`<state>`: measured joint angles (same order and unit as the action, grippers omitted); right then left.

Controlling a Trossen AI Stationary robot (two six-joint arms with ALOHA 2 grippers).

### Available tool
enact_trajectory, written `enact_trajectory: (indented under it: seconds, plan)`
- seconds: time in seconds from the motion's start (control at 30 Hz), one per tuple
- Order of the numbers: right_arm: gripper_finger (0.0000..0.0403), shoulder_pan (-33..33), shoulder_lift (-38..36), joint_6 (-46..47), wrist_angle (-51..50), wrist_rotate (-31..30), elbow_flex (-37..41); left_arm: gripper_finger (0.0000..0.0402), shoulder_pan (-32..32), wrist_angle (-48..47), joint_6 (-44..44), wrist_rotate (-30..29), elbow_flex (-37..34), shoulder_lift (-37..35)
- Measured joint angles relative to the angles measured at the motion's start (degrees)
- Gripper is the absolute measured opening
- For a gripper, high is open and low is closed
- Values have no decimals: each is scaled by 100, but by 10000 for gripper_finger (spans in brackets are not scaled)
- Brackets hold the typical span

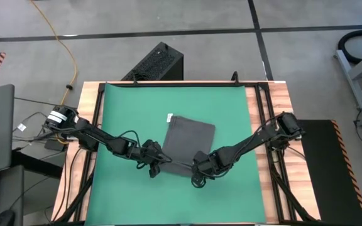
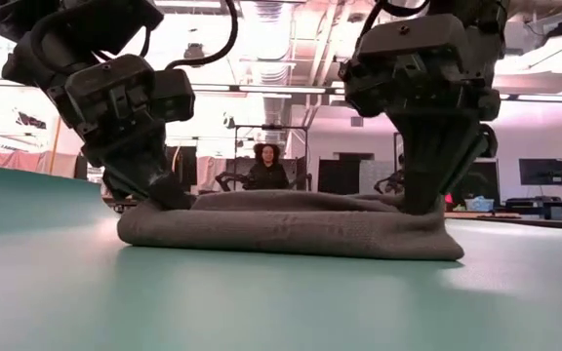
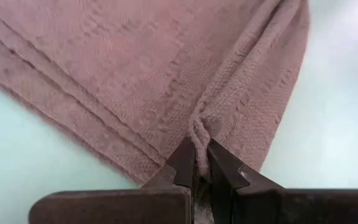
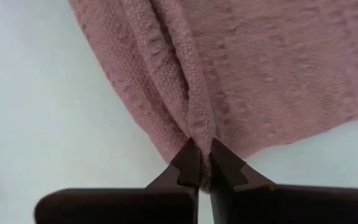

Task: Roll towel into tight, uniform cylinder
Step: Roll the gray towel

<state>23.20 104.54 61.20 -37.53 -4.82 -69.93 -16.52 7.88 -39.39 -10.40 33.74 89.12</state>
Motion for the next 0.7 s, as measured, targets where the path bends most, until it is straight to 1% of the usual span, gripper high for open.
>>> enact_trajectory:
  seconds: [0.2,0.33,0.47,0.7]
  plan:
    - [47,-11,222,-46,106,-28,-7,3,5,111,197,-61,-4,0]
    - [49,-10,339,-282,242,-35,-7,4,13,140,387,-78,-4,0]
    - [51,4,300,-541,318,-140,-21,4,14,175,467,-142,-4,2]
    - [84,24,154,-648,-222,-245,-315,4,46,167,676,-231,-7,4]
